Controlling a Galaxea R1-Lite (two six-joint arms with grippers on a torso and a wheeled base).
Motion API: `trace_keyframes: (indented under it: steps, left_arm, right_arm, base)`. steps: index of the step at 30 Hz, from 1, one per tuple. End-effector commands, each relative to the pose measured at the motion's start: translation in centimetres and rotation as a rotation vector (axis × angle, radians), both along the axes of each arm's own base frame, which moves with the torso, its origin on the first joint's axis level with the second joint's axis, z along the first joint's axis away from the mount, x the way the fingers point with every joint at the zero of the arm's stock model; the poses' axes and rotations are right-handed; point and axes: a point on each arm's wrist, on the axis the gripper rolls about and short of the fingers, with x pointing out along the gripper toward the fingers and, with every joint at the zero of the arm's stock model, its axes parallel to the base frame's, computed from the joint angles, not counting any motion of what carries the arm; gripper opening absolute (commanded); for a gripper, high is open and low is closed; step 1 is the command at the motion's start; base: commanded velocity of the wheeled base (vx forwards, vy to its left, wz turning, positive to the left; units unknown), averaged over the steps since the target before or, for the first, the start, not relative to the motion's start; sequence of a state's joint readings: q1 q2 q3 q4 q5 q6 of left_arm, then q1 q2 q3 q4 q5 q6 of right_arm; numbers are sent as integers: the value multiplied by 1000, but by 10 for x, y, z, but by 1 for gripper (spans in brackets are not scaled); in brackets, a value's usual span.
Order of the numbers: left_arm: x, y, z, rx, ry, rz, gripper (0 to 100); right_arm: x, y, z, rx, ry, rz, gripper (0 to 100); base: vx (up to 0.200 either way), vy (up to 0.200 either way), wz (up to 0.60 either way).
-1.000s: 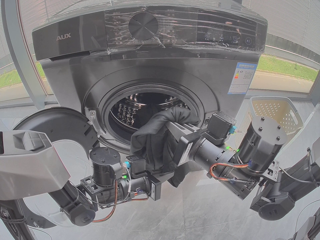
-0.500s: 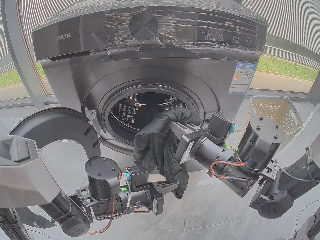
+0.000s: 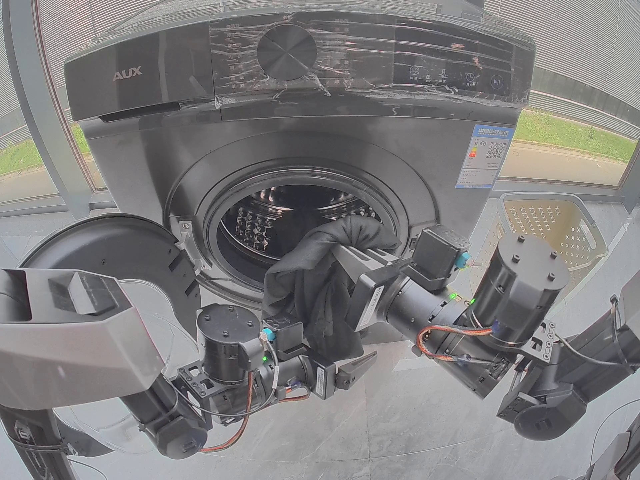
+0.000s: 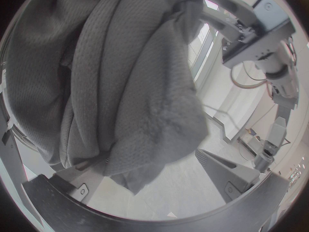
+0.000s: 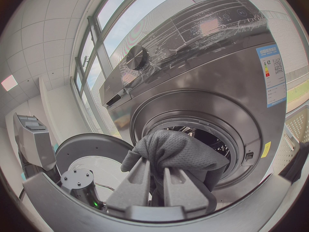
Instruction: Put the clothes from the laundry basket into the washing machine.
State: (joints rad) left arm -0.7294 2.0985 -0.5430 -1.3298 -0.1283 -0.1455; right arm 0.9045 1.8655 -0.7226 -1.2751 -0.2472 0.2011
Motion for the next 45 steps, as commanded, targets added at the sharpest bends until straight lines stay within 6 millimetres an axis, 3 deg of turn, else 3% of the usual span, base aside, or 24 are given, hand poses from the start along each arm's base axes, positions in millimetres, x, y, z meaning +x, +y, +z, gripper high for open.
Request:
trace_keyframes:
  steps: [1, 9, 10, 20, 24, 32, 34, 39, 40, 45]
  left_arm:
    - [11, -6, -11, 4, -2, 26, 100]
    - [16, -9, -5, -29, -40, 48, 100]
    - [16, -9, -4, -31, -42, 48, 0]
    - [14, -8, 3, -47, -61, 54, 0]
    - [-7, -4, 26, -86, -94, 7, 0]
    - [-90, 18, 49, -86, -77, -236, 0]
    - [-100, 27, 49, -75, -77, -261, 0]
    - [-102, 38, 50, -59, -118, -260, 0]
    - [-97, 40, 53, -78, -138, -238, 0]
    - [-79, 41, 66, -138, -215, -176, 0]
  right_arm:
    - [-1, 0, 1, 2, -2, 2, 0]
    - [-1, 0, 1, 2, -2, 2, 0]
    - [-1, 0, 0, 1, -1, 2, 0]
    - [1, -1, -1, -1, 1, -4, 0]
    - [5, -3, -3, -6, 7, -19, 0]
    - [12, -5, -14, -32, 30, -36, 0]
    - [13, -4, -17, -32, 34, -34, 0]
    - [15, -4, -23, -32, 22, -15, 0]
    - [14, -3, -24, -33, 25, -13, 100]
    - [15, -8, -28, -46, 38, -24, 100]
  base:
    - [0, 0, 0]
    - [0, 0, 0]
    - [0, 0, 0]
    - [0, 0, 0]
    - [0, 0, 0]
    - [0, 0, 0]
    - [0, 0, 0]
    - [0, 0, 0]
    - [0, 0, 0]
    - [0, 0, 0]
